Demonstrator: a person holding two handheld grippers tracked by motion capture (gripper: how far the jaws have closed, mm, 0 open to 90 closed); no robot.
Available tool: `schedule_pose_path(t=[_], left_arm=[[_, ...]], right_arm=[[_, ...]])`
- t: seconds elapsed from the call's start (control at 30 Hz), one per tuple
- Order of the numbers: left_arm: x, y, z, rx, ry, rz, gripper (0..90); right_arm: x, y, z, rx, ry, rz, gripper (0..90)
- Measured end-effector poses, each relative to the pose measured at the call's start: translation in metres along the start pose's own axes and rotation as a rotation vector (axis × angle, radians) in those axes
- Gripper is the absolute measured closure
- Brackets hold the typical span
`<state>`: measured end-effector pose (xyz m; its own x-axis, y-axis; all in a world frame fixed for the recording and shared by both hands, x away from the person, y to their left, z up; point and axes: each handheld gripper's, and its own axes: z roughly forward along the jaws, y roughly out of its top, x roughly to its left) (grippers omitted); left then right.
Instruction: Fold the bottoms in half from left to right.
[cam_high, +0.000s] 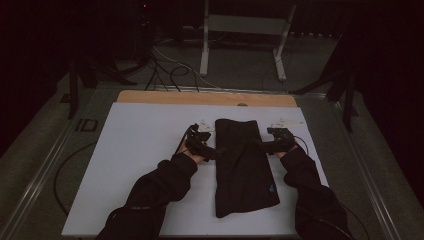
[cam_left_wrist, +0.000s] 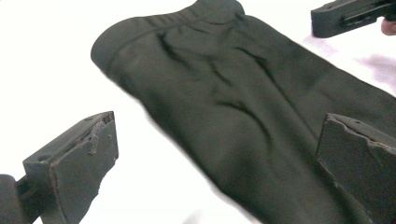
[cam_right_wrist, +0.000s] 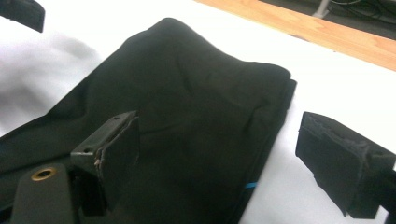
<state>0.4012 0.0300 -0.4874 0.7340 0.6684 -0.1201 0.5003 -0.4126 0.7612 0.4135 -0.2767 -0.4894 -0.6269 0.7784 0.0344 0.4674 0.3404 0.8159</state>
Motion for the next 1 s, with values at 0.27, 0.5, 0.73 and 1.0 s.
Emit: schedule_pose_path(t=[0.27, 0.5, 0.73, 1.0], left_arm=[[0.016, 0.003, 0.012, 0.016, 0.019, -0.027, 0.1], [0.022, 0.003, 0.023, 0.023, 0.03, -0.048, 0.1], [0.023, 0.008, 0.028, 0.034, 0.024, -0.055, 0.1], [0.028, 0.015, 0.031, 0.026, 0.018, -0.069, 0.1]], right_arm=[[-0.01, 0.003, 0.006, -0.011, -0.016, 0.044, 13.7], [-0.013, 0.006, 0.011, 0.001, -0.026, 0.042, 13.8], [-0.014, 0.007, 0.014, 0.012, -0.028, 0.033, 13.8], [-0.016, 0.009, 0.017, 0.016, -0.021, 0.033, 13.8]])
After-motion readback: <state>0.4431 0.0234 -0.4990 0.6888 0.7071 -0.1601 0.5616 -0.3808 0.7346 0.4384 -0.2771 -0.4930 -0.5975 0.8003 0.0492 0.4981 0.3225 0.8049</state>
